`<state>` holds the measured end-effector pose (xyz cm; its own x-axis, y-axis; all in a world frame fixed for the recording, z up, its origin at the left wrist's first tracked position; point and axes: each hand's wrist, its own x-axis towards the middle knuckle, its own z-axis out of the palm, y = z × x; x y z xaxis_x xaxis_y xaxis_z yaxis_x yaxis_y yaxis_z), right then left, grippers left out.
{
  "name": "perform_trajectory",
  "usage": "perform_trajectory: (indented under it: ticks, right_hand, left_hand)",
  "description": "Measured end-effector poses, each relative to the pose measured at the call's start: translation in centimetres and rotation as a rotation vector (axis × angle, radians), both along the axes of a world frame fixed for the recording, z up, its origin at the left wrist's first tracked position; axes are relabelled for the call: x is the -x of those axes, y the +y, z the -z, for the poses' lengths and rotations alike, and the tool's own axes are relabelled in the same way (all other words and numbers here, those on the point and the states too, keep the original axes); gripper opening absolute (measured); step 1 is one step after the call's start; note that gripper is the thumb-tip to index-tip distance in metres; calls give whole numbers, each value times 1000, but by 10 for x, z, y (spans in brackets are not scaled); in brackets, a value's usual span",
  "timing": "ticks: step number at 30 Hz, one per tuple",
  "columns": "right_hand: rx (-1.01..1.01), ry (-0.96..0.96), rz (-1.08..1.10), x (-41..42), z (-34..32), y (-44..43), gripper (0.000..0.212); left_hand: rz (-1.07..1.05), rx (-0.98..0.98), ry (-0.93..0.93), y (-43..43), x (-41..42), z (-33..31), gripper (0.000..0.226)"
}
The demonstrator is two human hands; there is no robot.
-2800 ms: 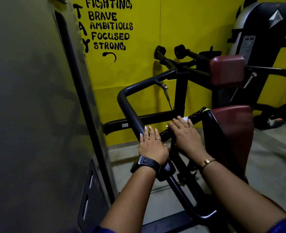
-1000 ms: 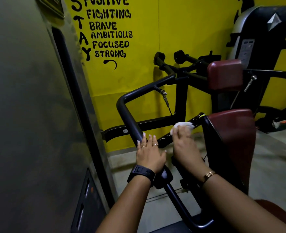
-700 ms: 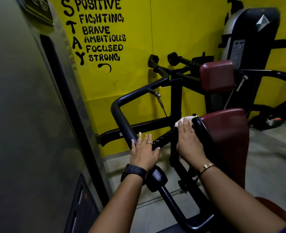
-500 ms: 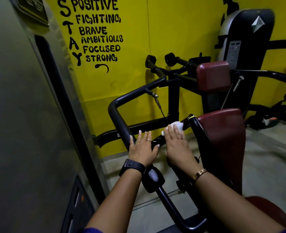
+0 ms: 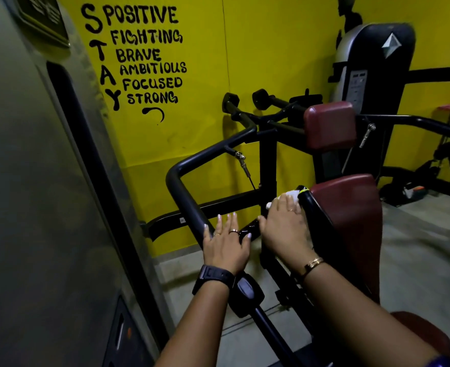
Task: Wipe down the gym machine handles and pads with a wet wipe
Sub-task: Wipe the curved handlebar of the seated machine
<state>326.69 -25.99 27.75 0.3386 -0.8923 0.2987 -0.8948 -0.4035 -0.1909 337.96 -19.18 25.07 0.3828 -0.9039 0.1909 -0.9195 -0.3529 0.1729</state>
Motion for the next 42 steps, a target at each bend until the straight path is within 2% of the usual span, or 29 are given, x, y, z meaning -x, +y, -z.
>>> perform_trajectory:
  ticks: [5,10,12,17,19,22,25,27,29,31,35,37,42]
  right_hand:
    - [-15,0,-203,-13,7,-1,48]
    - [-60,-74,6,-1,-7,-15,59]
    - [-53,-20,10,-7,-5,-4,62]
    - [-67,112,-247,-18,-4,0,43]
    - [-39,155,-215,-13,-12,-11,44]
    - [30,105,-41,-5,-14,-29,53]
    - [42,136,-5,-5,-9,-32,57]
    - [36,168,-109,-12,-8,-25,57]
    - [-40,206,-274,-20,-9,-18,56]
    - [-119,259,-334,-21,-15,-17,57]
    - [34,231,-113,-7,-22,-30,66]
    - [81,213,-83,-8,-19,-27,65]
    - [-154,180,-422,-23,-11,-3,55]
  left_hand:
    - [2,7,-6,-3,-2,0,66]
    - [2,8,-16,-2,-2,2,68]
    - [4,8,-12,-2,-2,2,68]
    - [16,19,-3,-1,-1,0,63]
    - [15,21,-4,0,-1,0,65]
    - [12,18,2,0,-2,1,66]
    - [14,18,4,0,0,1,66]
    - [12,14,4,0,-1,0,66]
    - [14,7,2,0,-1,-2,66]
    - [15,6,5,0,-1,-2,67]
    - [13,9,7,0,-2,-1,69]
    - [10,8,6,0,-1,-1,70]
    - [32,-29,-38,2,-1,-4,64]
